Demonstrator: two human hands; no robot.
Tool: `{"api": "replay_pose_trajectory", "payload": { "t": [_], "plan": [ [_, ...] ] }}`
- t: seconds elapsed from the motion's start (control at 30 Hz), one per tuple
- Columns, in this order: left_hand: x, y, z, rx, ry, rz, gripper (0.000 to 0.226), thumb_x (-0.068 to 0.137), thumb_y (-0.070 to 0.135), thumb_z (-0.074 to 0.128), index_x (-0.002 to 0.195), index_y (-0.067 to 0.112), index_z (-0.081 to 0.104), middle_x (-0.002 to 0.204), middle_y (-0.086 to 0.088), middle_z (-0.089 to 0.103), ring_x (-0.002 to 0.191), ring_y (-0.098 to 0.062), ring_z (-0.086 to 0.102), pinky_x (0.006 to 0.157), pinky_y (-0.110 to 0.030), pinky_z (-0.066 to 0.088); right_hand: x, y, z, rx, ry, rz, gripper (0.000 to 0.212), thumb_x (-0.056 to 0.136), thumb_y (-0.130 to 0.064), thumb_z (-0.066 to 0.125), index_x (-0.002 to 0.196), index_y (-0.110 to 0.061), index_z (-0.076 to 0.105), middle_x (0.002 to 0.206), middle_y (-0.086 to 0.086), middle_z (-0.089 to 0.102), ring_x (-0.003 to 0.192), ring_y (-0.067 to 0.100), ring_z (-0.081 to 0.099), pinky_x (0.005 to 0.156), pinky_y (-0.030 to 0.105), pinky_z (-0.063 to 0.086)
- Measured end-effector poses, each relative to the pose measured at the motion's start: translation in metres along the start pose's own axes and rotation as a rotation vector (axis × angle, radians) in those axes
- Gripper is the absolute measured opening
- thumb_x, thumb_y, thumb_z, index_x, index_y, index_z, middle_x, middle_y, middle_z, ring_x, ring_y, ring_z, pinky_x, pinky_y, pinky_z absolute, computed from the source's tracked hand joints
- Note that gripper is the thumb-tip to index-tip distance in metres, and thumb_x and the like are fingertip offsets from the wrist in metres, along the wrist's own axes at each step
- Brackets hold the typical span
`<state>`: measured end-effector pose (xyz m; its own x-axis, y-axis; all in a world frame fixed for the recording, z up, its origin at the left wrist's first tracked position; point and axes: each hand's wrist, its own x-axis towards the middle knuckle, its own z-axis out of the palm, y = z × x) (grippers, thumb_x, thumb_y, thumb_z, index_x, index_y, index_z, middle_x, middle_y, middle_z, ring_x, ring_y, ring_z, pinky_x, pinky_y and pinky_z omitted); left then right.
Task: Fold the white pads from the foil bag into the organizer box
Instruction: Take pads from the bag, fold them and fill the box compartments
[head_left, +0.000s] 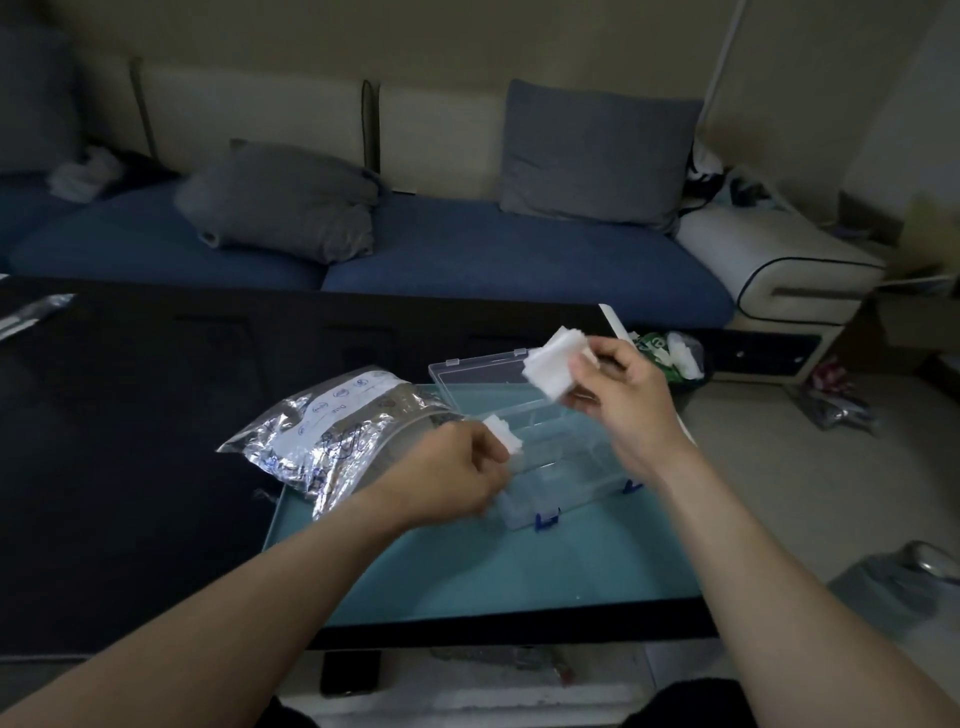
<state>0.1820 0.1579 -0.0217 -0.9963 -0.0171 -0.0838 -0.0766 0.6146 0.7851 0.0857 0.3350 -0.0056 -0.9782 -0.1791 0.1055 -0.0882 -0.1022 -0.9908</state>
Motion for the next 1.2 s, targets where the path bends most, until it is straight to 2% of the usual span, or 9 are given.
{"api": "replay_pose_trajectory", "payload": {
  "t": [0.1, 0.17, 0.23, 0.33, 0.6, 0.73, 0.83, 1.03, 1.2],
  "plan": [
    [0.004, -0.003, 0.007, 0.280, 0.112, 0.157, 0.021, 0.092, 0.029, 0.061, 0.110, 0.021, 0.068, 0.112, 0.005, 0.065, 0.082, -0.005, 0.060, 0.084, -0.017, 0.045, 0.016, 0.018, 0.000, -0.273, 0.085, -0.068, 0.025, 0.102, -0.010, 0.053, 0.119, -0.025, 0.065, 0.122, 0.000, 0.064, 0.108, 0.017, 0.062, 0.083, 0.029, 0.058],
    [0.006, -0.004, 0.013, 0.383, 0.096, 0.196, 0.032, 0.093, 0.031, 0.057, 0.123, 0.020, 0.063, 0.127, 0.000, 0.058, 0.108, -0.017, 0.059, 0.094, -0.026, 0.044, 0.021, 0.027, 0.007, -0.535, 0.052, -0.080, 0.032, 0.104, -0.010, 0.045, 0.129, -0.020, 0.062, 0.128, 0.001, 0.061, 0.111, 0.015, 0.058, 0.086, 0.020, 0.049],
    [0.008, -0.006, 0.019, 0.481, 0.097, 0.177, 0.040, 0.093, 0.034, 0.054, 0.128, 0.015, 0.056, 0.132, -0.003, 0.053, 0.116, -0.023, 0.056, 0.095, -0.034, 0.046, 0.027, 0.036, 0.016, -0.706, 0.013, -0.014, 0.036, 0.103, -0.009, 0.045, 0.137, -0.016, 0.056, 0.128, 0.005, 0.062, 0.114, 0.021, 0.059, 0.092, 0.026, 0.045],
    [0.009, -0.010, 0.023, 0.585, 0.068, 0.108, 0.044, 0.095, 0.041, 0.049, 0.128, 0.012, 0.051, 0.133, -0.004, 0.049, 0.115, -0.026, 0.056, 0.088, -0.037, 0.046, 0.030, 0.045, 0.025, -0.831, -0.040, 0.108, 0.033, 0.100, -0.010, 0.052, 0.133, -0.014, 0.052, 0.117, 0.009, 0.065, 0.103, 0.024, 0.063, 0.084, 0.030, 0.047],
    [0.011, -0.015, 0.024, 0.605, 0.016, 0.113, 0.043, 0.093, 0.035, 0.046, 0.131, 0.014, 0.046, 0.134, -0.005, 0.044, 0.112, -0.032, 0.057, 0.090, -0.042, 0.049, 0.033, 0.056, 0.044, -1.018, 0.032, 0.217, 0.034, 0.098, -0.017, 0.055, 0.130, -0.005, 0.051, 0.122, 0.012, 0.065, 0.111, 0.031, 0.061, 0.085, 0.033, 0.046],
    [0.012, -0.013, 0.026, 0.609, 0.011, 0.104, 0.044, 0.091, 0.032, 0.046, 0.131, 0.015, 0.046, 0.134, -0.006, 0.042, 0.109, -0.034, 0.058, 0.089, -0.044, 0.049, 0.034, 0.043, 0.039, -1.011, -0.153, 0.317, 0.018, 0.094, -0.005, 0.046, 0.108, -0.007, 0.056, 0.099, 0.008, 0.062, 0.103, 0.031, 0.058, 0.088, 0.033, 0.045],
    [0.012, -0.011, 0.025, 0.618, -0.001, 0.107, 0.044, 0.090, 0.030, 0.046, 0.132, 0.015, 0.046, 0.135, -0.006, 0.042, 0.109, -0.035, 0.058, 0.089, -0.043, 0.050, 0.037, 0.028, 0.031, -1.090, -0.277, 0.366, 0.022, 0.095, -0.003, 0.053, 0.110, -0.003, 0.069, 0.111, 0.010, 0.068, 0.109, 0.027, 0.062, 0.096, 0.034, 0.050],
    [0.014, -0.013, 0.024, 0.627, -0.028, 0.103, 0.045, 0.091, 0.030, 0.046, 0.134, 0.015, 0.044, 0.137, -0.005, 0.041, 0.110, -0.035, 0.057, 0.092, -0.043, 0.048, 0.042, 0.030, 0.030, -1.174, -0.274, 0.341, 0.027, 0.085, -0.009, 0.071, 0.113, -0.010, 0.073, 0.115, 0.011, 0.071, 0.111, 0.028, 0.066, 0.091, 0.032, 0.052],
    [0.015, -0.013, 0.024, 0.628, -0.038, 0.113, 0.045, 0.091, 0.030, 0.046, 0.133, 0.015, 0.044, 0.137, -0.006, 0.040, 0.112, -0.035, 0.055, 0.091, -0.042, 0.046, 0.044, 0.034, 0.038, -1.308, -0.243, 0.268, 0.031, 0.081, -0.016, 0.081, 0.111, -0.018, 0.075, 0.112, -0.005, 0.070, 0.101, 0.018, 0.067, 0.094, 0.033, 0.054]
  ]
}}
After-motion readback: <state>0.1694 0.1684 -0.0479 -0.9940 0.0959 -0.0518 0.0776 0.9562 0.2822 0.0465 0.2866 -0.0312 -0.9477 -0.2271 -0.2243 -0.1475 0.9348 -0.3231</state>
